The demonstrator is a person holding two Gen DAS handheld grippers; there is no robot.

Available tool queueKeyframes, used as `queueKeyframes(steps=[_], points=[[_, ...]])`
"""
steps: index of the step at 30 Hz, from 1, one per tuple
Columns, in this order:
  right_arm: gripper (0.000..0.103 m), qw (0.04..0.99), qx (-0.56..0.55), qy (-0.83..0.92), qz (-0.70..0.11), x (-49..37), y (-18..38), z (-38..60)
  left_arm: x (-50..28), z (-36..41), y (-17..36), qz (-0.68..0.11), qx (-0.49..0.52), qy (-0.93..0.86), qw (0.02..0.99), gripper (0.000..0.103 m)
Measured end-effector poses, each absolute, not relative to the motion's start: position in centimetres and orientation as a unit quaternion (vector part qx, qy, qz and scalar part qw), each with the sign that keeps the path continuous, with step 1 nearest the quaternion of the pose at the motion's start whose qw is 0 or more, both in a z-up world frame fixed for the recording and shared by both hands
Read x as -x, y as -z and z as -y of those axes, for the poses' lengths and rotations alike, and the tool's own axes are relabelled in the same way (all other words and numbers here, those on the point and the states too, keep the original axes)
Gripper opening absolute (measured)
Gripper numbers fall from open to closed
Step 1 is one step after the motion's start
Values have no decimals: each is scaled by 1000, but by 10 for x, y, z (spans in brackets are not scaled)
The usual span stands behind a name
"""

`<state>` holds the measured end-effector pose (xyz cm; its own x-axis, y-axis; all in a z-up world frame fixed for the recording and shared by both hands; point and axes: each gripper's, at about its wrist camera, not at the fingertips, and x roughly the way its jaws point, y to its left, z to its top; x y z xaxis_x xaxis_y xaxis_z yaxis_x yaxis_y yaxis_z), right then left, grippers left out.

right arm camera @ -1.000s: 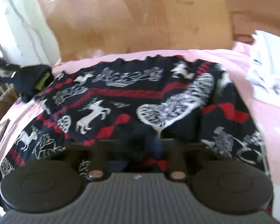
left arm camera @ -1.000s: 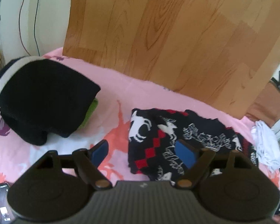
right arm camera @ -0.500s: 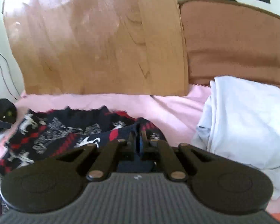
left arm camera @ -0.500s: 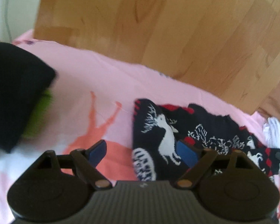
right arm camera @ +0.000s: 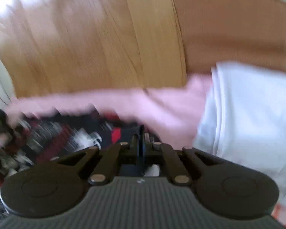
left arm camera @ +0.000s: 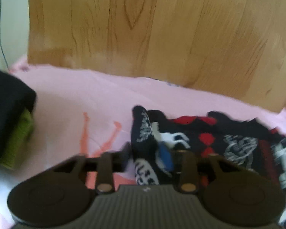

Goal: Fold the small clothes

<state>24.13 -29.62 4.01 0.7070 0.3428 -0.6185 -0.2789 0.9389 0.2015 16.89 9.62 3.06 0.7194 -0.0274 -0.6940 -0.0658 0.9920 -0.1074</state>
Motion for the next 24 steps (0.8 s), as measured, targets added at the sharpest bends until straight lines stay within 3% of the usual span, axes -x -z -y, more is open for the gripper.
queueKeyframes(steps=[1,6,10,15,20,24], points=[[6,921,-68,-170,-345,-243,-39,301,-167,-96,-33,-377,60,-20,924,55],[19,909,-121,-184,-353,-243,-51,317,-146,-112,-60,-332,86,-52,938,55],[6,911,-89,-178,-361,-233,-52,304,-135,-105,-75,-309,121,-13,943,51],[6,911,-128,-230,-316,-207,-96,287,-128,-79,-78,-315,110,37,942,41],[6,877,-127,-345,-309,-193,-143,197,-102,-113,-94,-269,204,58,939,41],[8,834,-137,-415,-337,-208,-144,94,-90,-152,-107,-256,234,31,938,41]])
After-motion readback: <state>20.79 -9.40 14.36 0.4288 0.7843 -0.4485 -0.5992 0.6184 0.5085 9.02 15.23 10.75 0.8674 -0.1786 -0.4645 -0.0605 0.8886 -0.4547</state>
